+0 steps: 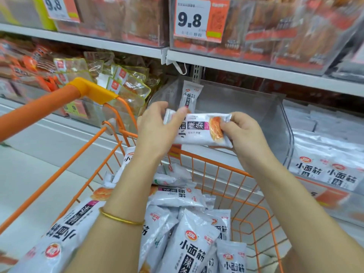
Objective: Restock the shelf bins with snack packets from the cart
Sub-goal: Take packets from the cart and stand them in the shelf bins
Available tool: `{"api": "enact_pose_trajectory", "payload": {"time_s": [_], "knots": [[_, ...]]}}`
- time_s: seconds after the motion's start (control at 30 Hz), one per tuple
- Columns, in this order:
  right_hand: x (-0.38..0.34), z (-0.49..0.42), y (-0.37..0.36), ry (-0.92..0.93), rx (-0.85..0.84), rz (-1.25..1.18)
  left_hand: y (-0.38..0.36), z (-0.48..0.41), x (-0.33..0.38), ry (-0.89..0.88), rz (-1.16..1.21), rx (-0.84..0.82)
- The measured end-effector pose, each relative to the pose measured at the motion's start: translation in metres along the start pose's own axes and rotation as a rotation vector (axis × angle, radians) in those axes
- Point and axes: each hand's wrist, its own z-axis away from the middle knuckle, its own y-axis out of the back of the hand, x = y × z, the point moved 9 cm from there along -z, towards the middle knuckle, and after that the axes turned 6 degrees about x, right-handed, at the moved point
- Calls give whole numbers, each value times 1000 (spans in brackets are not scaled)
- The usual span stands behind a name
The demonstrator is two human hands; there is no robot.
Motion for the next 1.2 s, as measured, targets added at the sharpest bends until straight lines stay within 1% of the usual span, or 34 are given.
{"api": "enact_pose_trajectory", "payload": {"time_s": [0.07,0.13,0.27,0.33,0.37,0.43,0.47,0.5,0.6,0.63,0.67,0.7,0.73,0.8,0.87,0.9,0.97,1.03,1.1,1.13,1.2], "knots": [[4,-2,0,-8,-12,-27,-1,0,-3,72,126,-28],[8,-2,-4,-45,-60,-68,-4,-1,-8,141,232,-63],[19,-2,-8,-150,-144,-86,1,-3,-20,237,323,60],[27,-3,-9,-201,-158,-54,2,-1,-19,221,307,116],[27,-5,-5,-179,-133,24,3,-1,-16,191,280,135],[11,-13,3,-12,-86,236,3,0,-9,130,250,152],[-2,-15,1,75,-121,299,3,-1,-7,107,255,159],[-15,-15,-5,125,-203,333,4,-1,-5,90,262,169],[-33,-17,-31,140,-531,425,5,-3,-2,62,264,179],[-33,-22,-36,137,-575,457,3,-3,-3,61,275,176],[-30,-33,-36,124,-557,466,0,-2,-3,64,277,172],[-26,-47,-34,100,-495,450,-2,-1,-4,58,248,175],[-20,-64,-30,63,-415,415,-2,0,-4,16,162,188],[3,-94,-24,-59,-250,318,-8,1,4,-177,-150,188],[31,-115,-27,-217,-89,157,-31,7,7,-349,-477,54],[45,-124,-33,-280,-16,71,-45,10,1,-361,-599,-43],[66,-139,-52,-339,50,-41,-62,15,-16,-329,-769,-189],[77,-156,-70,-330,63,-42,-71,19,-26,-330,-858,-267],[85,-171,-84,-290,71,23,-73,20,-30,-328,-855,-286],[88,-176,-90,-274,81,55,-73,21,-31,-330,-844,-273],[99,-190,-95,-241,136,153,-72,19,-29,-354,-823,-197]]}}
